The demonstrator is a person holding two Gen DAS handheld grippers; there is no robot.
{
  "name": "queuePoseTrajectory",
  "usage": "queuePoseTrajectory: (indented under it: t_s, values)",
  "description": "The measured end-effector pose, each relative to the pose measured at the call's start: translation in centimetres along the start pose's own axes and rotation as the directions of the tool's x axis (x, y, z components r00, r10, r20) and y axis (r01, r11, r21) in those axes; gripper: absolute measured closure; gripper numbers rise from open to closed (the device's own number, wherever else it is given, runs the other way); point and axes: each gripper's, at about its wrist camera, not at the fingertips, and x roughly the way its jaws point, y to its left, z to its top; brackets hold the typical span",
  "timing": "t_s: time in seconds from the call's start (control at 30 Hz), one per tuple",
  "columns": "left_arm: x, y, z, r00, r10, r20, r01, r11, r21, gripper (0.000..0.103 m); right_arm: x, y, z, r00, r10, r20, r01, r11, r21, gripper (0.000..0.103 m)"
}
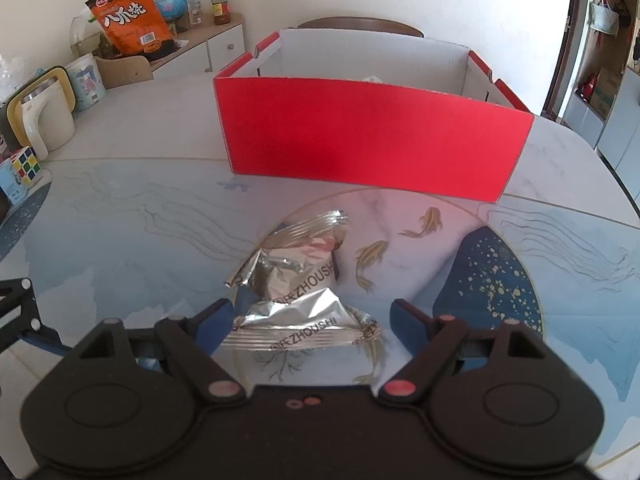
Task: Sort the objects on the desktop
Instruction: 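Close right gripper on silver foil bag while left gripper grasps white sachet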
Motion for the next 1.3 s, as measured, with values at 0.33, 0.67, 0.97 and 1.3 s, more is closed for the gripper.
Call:
queuePoseTrajectory:
  t_s: [0.33, 0.67, 0.97, 1.3]
  values:
    - [1.1, 0.6, 0.1, 1.000, -0.023, 0.008, 0.023, 1.000, -0.006, 0.006, 0.9, -0.3, 0.2, 1.000, 0.005, -0.011, -0.005, 1.000, 0.011, 0.018]
    - [0.6, -0.5, -0.4, 0.992, 0.124, 0.024, -0.117, 0.971, -0.207, 0.016, 1.8, -0.1, 0.4, 1.000, 0.015, -0.018, -0.015, 1.000, 0.012, 0.020]
    - [0.8, -1.5, 0.6, 0.959, 0.280, -0.051, -0.278, 0.884, -0.375, 0.017, 2.9, 0.2, 0.8, 1.000, 0.007, -0.030, -0.007, 1.000, 0.000, 0.029]
    - [0.8, -2.1, 0.2, 0.963, 0.271, 0.010, -0.252, 0.908, -0.335, 0.036, 3.5, -0.1, 0.6, 0.999, 0.026, -0.034, -0.025, 1.000, 0.013, 0.046]
